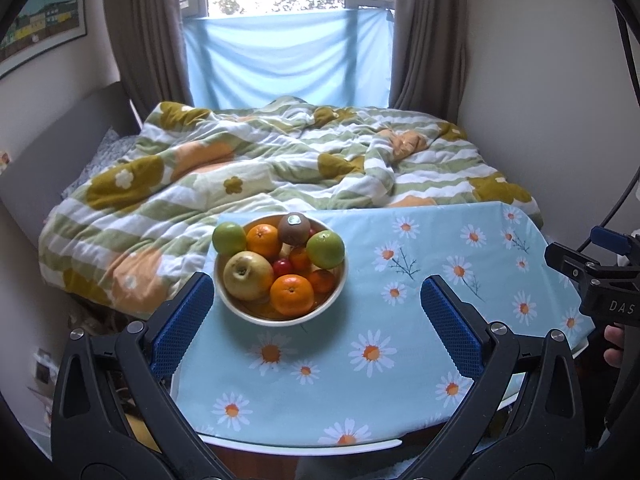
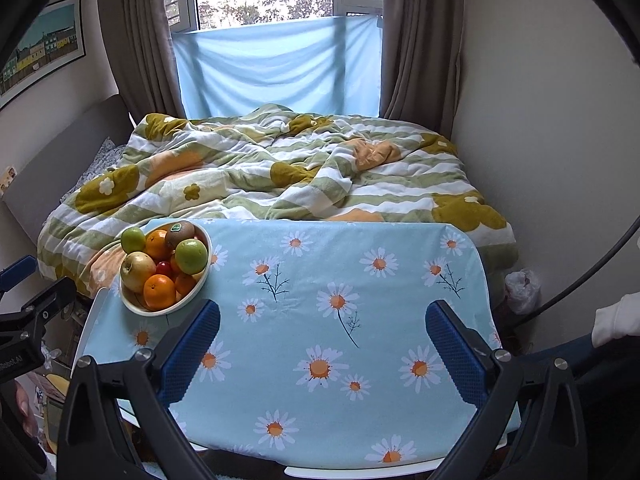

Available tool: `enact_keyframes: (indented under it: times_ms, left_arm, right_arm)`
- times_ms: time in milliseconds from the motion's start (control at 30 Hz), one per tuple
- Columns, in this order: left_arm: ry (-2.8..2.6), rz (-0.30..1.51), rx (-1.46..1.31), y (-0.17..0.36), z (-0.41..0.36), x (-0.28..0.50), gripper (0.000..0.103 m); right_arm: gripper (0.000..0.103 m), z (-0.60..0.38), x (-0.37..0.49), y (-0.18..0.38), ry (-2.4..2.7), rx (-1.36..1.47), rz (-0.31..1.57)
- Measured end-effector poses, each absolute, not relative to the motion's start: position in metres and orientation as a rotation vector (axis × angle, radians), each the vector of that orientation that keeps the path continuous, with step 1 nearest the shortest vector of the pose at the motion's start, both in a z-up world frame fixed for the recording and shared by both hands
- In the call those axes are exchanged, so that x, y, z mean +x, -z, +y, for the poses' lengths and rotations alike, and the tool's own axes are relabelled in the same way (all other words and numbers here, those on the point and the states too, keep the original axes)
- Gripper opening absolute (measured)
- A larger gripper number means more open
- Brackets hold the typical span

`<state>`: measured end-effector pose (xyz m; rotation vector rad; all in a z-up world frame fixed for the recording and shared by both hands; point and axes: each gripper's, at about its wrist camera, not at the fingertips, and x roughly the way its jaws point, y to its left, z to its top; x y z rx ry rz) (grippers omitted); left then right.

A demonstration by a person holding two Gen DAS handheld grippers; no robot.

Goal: Organize fruits

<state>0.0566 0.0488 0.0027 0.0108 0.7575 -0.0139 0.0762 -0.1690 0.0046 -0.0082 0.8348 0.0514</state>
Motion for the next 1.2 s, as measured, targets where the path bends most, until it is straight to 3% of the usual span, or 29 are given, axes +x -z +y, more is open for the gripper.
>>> enact_keyframes:
  times_ms: [1200]
  left_arm:
    - [0.013, 0.750, 0.011, -0.0077, 0.0497, 0.0570, 0.103]
  right_arm:
    - [0.102, -0.1730, 0.0782, -0.0058, -0.046, -0.010, 0.831]
